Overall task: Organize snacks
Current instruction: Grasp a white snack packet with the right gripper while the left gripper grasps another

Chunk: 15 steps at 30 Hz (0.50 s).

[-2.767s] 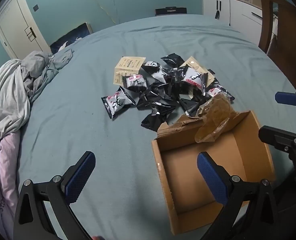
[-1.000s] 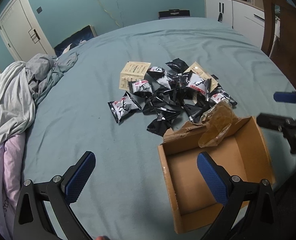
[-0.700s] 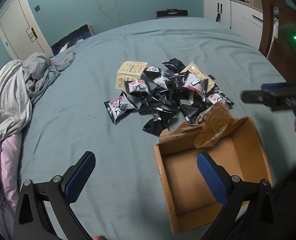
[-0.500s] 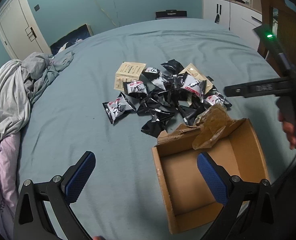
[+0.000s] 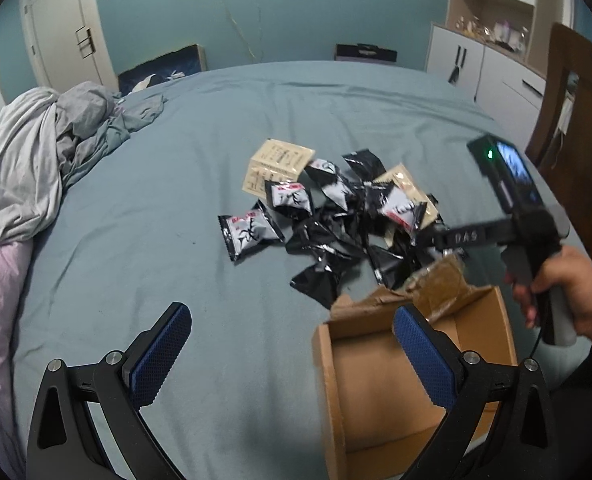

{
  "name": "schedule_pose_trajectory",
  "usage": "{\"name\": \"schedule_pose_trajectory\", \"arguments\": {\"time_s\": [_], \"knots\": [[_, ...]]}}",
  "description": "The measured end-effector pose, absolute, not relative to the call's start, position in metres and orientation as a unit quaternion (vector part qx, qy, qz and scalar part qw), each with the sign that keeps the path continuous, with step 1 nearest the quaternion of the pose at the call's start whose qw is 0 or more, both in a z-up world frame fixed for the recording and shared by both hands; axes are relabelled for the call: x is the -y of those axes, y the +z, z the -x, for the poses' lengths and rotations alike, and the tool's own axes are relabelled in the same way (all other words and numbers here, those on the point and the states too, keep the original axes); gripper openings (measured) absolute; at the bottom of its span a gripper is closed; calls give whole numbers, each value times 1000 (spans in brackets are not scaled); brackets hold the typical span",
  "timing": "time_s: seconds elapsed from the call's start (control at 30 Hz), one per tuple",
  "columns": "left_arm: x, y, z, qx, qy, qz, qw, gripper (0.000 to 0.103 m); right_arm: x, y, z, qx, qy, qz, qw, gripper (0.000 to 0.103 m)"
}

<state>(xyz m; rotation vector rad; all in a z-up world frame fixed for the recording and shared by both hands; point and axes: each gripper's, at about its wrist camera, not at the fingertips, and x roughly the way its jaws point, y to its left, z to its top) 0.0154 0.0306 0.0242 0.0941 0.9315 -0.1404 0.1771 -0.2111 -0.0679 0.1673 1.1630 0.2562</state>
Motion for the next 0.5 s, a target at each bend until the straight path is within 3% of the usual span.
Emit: {"name": "schedule_pose_trajectory", "arguments": {"time_s": [0.2,0.27,0.5], "knots": [[-36,21,-20,-445,-52,-47,893,103,205,-70,-184,-541,116,-41,832,69],[-38,18,-23,-447,-46,-50,892,103,203,-68,-182,-538,107,-28,835,44],[-51,10,-51,-449,-16,-62,891,103,208,-55,-170,-533,110,-62,836,39]]}}
